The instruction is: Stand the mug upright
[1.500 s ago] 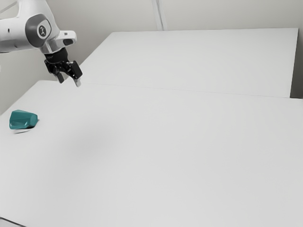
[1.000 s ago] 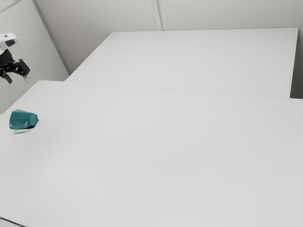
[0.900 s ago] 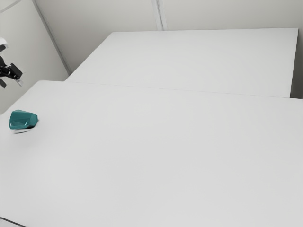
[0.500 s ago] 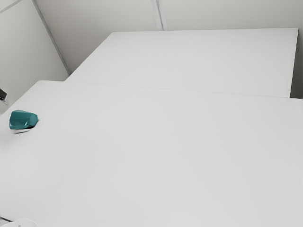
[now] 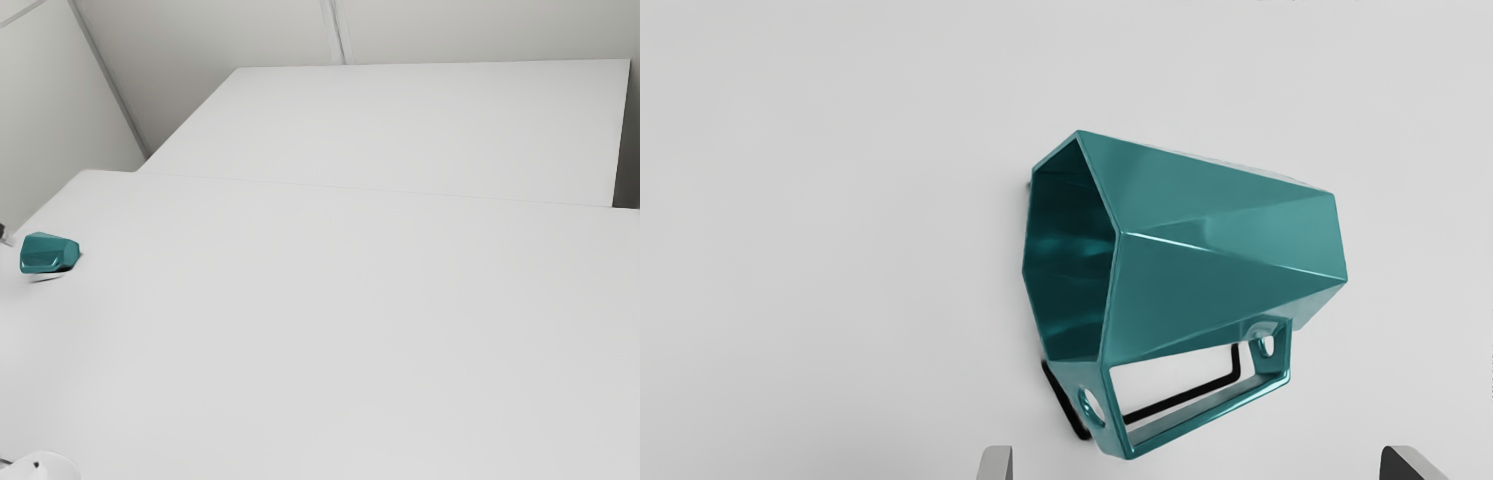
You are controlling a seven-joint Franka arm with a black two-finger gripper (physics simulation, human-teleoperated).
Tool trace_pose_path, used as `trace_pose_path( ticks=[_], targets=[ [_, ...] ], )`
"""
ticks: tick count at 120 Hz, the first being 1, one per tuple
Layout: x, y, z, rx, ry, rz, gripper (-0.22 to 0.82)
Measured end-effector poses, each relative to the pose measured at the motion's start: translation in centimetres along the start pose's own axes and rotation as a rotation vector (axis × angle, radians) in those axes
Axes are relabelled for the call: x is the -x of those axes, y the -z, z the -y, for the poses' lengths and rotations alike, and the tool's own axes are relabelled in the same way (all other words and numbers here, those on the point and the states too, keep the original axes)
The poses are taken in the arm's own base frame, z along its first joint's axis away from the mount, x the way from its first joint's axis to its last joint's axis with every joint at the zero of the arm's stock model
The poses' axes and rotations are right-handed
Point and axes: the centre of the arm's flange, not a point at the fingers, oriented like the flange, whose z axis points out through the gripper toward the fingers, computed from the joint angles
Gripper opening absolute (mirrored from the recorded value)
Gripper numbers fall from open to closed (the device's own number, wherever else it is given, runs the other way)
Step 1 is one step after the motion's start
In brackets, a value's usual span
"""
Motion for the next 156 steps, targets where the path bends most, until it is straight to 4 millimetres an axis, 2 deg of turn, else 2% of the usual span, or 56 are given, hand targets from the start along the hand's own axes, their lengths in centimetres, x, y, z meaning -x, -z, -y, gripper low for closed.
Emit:
trace_pose_path(
  ticks=[15, 50, 82, 111, 129, 142, 156],
  targets=[
    [0.8, -0.5, 0.8, 0.046, -0.001, -0.044, 0.6],
    [2.1, -3.7, 1.9, 0.162, 0.014, -0.121, 0.6],
    [1.6, -5.1, 1.8, 0.199, -0.003, -0.163, 0.6],
    [1.1, -4.9, 2.2, 0.186, -0.027, -0.208, 0.6],
    [0.6, -6.3, 1.8, 0.213, -0.041, -0.231, 0.59],
    [0.5, -7.1, 1.8, 0.221, -0.045, -0.24, 0.54],
    [0.3, -7.1, 1.7, 0.223, -0.051, -0.249, 0.38]
  ],
)
